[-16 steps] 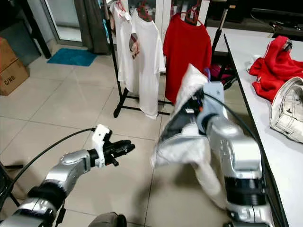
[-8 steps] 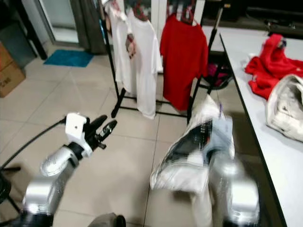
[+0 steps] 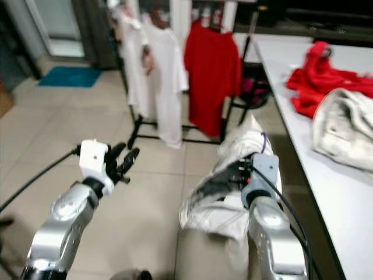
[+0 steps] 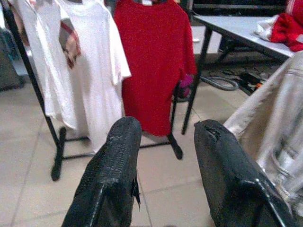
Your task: Hang hanger
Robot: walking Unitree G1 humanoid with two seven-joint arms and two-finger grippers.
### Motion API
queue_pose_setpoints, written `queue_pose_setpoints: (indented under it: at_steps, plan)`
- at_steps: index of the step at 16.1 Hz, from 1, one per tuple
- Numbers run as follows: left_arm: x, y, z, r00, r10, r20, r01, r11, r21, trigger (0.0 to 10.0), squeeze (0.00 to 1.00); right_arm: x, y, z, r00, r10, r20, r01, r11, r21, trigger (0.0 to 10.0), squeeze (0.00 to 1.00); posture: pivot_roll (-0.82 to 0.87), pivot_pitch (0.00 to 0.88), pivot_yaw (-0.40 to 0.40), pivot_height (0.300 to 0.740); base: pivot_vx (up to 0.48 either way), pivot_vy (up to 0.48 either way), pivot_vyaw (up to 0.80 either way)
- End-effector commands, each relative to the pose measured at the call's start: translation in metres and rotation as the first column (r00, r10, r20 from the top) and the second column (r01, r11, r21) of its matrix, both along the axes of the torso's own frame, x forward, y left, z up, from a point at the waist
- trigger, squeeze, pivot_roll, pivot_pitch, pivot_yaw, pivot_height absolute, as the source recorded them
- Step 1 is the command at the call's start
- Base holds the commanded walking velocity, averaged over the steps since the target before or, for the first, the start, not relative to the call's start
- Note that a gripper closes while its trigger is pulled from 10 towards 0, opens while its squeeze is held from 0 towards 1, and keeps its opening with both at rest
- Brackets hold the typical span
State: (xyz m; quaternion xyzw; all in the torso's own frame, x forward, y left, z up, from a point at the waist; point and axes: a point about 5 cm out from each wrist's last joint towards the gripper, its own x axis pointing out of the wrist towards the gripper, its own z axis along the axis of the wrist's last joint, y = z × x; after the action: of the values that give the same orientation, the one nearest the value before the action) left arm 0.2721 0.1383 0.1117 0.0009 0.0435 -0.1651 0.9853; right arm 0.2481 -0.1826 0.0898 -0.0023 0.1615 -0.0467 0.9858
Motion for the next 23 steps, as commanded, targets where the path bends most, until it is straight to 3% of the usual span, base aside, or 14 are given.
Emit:
queue_pose_setpoints:
  at_steps: [1, 6, 23]
  plan:
    - [0.0029, 0.0029, 0.0045, 0.999, 0.039, 0.008, -0.039, 0.999, 0.007, 10.0, 0.00, 0.0025, 0.0019, 0.0110, 0.998, 0.016, 0.058, -0.014, 1.000, -0.023, 10.0, 0.00, 0.05, 0.041, 0.034, 0.740, 0.326, 0.000, 0.00]
    - [0.0093, 0.0023, 0.0113, 0.998, 0.050, 0.028, -0.050, 0.999, 0.012, 10.0, 0.00, 0.0007, 0.0027, 0.0128, 0.996, 0.030, 0.084, -0.035, 0.998, 0.060, 10.0, 0.00, 0.05, 0.042, 0.061, 0.740, 0.362, 0.000, 0.00]
    - [0.0099, 0.0036, 0.0139, 0.998, 0.060, 0.031, -0.060, 0.998, 0.026, 10.0, 0.00, 0.0055, -0.0003, 0.0175, 0.993, 0.037, 0.114, -0.042, 0.998, 0.045, 10.0, 0.00, 0.07, 0.049, 0.050, 0.740, 0.374, 0.000, 0.00]
